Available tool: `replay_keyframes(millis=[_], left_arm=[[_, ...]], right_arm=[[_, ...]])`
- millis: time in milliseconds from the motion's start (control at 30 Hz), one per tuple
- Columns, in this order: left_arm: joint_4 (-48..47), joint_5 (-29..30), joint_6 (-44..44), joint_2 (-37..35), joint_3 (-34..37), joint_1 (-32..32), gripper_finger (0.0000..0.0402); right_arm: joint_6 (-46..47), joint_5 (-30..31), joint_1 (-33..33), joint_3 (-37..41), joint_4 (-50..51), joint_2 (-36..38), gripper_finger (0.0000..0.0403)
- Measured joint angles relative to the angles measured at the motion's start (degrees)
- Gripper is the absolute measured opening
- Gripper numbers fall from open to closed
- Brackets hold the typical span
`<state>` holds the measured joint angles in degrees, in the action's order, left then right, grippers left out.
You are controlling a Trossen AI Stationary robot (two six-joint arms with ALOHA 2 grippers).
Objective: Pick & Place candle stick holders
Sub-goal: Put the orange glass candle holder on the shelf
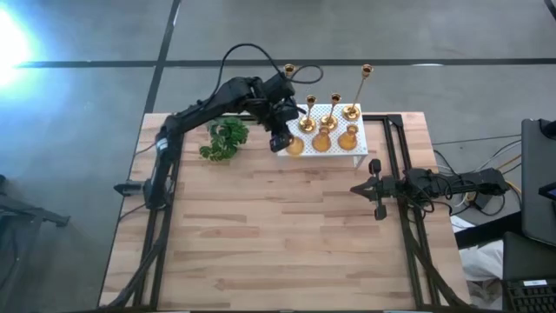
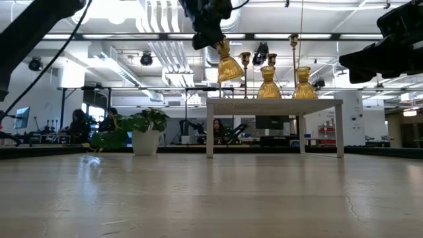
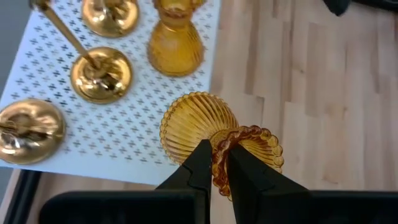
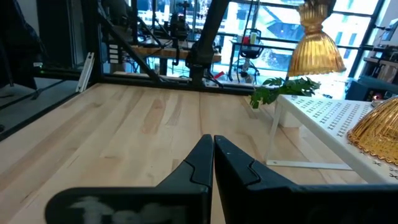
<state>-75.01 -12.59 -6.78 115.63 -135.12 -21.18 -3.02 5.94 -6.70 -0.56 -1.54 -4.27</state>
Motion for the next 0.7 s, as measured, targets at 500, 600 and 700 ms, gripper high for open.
replay_keyframes(millis=[500, 600, 700], left_arm=[[6.6, 1.3, 2.4, -0.7, 4.1, -1.8, 0.0033], [8.0, 1.3, 2.6, -0.7, 4.1, -2.0, 0.0033], [7.5, 1.2, 2.7, -0.7, 4.2, -2.3, 0.0033]], right_arm=[[0.0, 0.0, 0.0, 0.0, 0.0, -0.1, 0.0008], [0.0, 0.0, 0.0, 0.0, 0.0, -0.1, 0.0008], [0.0, 0.0, 0.0, 0.0, 0.0, -0.1, 0.0008]])
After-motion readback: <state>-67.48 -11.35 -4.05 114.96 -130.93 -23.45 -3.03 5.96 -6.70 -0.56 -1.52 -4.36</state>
